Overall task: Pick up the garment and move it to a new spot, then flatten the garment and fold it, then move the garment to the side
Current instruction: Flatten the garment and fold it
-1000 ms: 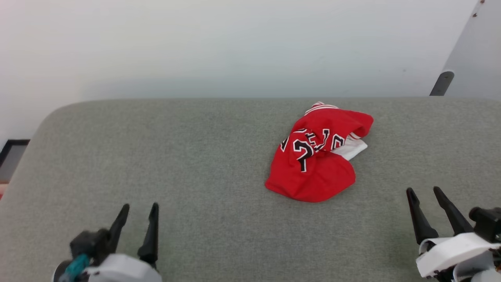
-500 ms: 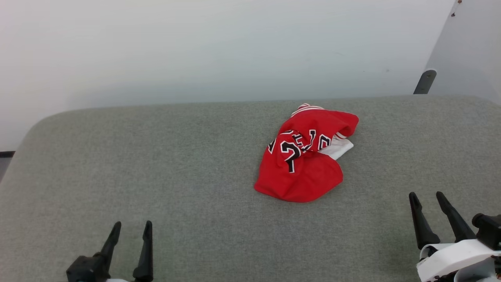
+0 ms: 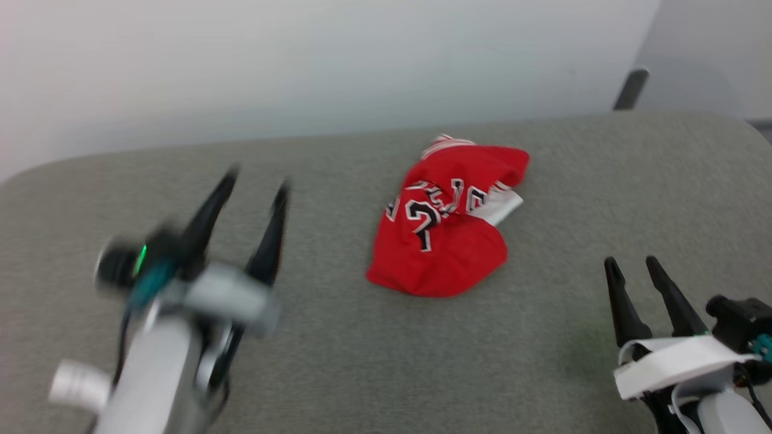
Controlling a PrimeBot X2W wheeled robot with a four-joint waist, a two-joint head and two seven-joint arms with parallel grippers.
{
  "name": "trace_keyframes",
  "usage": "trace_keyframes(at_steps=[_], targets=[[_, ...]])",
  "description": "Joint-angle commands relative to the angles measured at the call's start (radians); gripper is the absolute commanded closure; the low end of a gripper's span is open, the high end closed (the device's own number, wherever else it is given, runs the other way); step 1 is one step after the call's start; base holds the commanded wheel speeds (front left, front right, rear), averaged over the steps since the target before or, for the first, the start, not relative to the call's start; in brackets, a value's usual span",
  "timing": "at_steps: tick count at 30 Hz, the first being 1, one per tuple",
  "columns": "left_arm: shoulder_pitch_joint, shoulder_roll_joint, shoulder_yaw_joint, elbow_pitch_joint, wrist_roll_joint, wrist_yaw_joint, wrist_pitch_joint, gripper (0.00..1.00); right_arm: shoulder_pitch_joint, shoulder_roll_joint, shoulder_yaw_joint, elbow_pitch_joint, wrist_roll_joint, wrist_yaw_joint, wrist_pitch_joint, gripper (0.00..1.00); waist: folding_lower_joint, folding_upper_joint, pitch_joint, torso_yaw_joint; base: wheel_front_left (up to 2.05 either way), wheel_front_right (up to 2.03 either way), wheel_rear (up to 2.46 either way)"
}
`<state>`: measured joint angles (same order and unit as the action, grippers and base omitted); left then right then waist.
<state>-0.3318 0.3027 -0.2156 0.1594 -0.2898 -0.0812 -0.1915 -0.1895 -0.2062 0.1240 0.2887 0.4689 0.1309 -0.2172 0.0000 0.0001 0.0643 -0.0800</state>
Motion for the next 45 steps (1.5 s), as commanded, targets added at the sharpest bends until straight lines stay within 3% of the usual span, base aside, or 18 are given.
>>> trace_keyframes(at_steps=[1,7,11,14,19,23,29,30,31,32,34,39,45], targets=[[-0.080,-0.006,-0.028,0.019,0.003,-0.015,0.039,0.00,-0.018,0.008,0.004,0.006,0.007,0.000,-0.010,0.00,0.0000,-0.0001,0.058,-0.061,0.00,0.00,0.00],[-0.498,-0.060,-0.215,0.228,-0.037,-0.047,0.299,0.00,-0.076,0.041,0.027,0.039,0.032,0.000,-0.038,0.00,0.0000,-0.0001,0.153,-0.152,0.00,0.00,0.00],[-0.704,-0.078,-0.452,0.398,-0.157,-0.049,0.499,0.00,-0.105,0.061,0.053,0.069,0.049,0.000,-0.047,0.00,0.0000,-0.0001,0.201,-0.217,0.00,0.00,0.00],[-0.801,-0.080,-0.589,0.492,-0.284,-0.048,0.646,0.00,-0.128,0.082,0.062,0.079,0.061,0.000,-0.048,0.00,0.0000,-0.0001,0.224,-0.259,0.00,0.00,0.00],[-0.902,-0.076,-0.734,0.601,-0.435,-0.048,0.833,0.00,-0.139,0.105,0.063,0.067,0.067,0.000,-0.048,0.00,0.0000,-0.0001,0.250,-0.310,0.00,0.00,0.00],[-0.960,-0.063,-0.813,0.682,-0.465,-0.048,0.891,0.00,-0.156,0.117,0.071,0.061,0.070,0.000,-0.049,0.00,0.0000,-0.0001,0.271,-0.339,0.00,0.00,0.00],[-1.005,-0.088,-0.849,0.816,-0.462,-0.048,0.820,0.00,-0.171,0.132,0.088,0.055,0.076,0.000,-0.049,0.00,0.0000,-0.0001,0.298,-0.363,0.00,0.00,0.00],[-1.007,-0.093,-0.848,0.839,-0.466,-0.048,0.808,0.03,-0.172,0.133,0.090,0.055,0.076,0.000,-0.049,0.00,0.0000,-0.0001,0.300,-0.363,0.00,0.00,0.00],[-1.008,-0.098,-0.852,0.853,-0.469,-0.048,0.797,0.53,-0.172,0.134,0.089,0.055,0.076,0.000,-0.049,0.00,0.0000,-0.0001,0.302,-0.362,0.00,0.00,0.00],[-1.010,-0.102,-0.849,0.869,-0.479,-0.048,0.783,0.64,-0.172,0.133,0.086,0.054,0.075,0.000,-0.049,0.00,0.0000,-0.0001,0.303,-0.359,0.00,0.00,0.00],[-1.018,-0.110,-0.847,0.902,-0.483,-0.048,0.758,1.00,-0.173,0.132,0.079,0.055,0.072,0.000,-0.049,0.00,0.0000,-0.0001,0.305,-0.350,0.00,0.00,0.00],[-1.035,-0.127,-0.836,0.946,-0.514,-0.049,0.690,1.00,-0.174,0.119,0.071,0.055,0.060,0.000,-0.049,0.00,0.0000,-0.0001,0.294,-0.309,0.00,0.00,0.00],[-1.057,-0.112,-0.740,1.017,-0.604,-0.044,0.597,1.00,-0.160,0.100,0.068,0.060,0.049,0.000,-0.049,0.00,0.0000,-0.0001,0.255,-0.245,0.00,0.00,0.00]])
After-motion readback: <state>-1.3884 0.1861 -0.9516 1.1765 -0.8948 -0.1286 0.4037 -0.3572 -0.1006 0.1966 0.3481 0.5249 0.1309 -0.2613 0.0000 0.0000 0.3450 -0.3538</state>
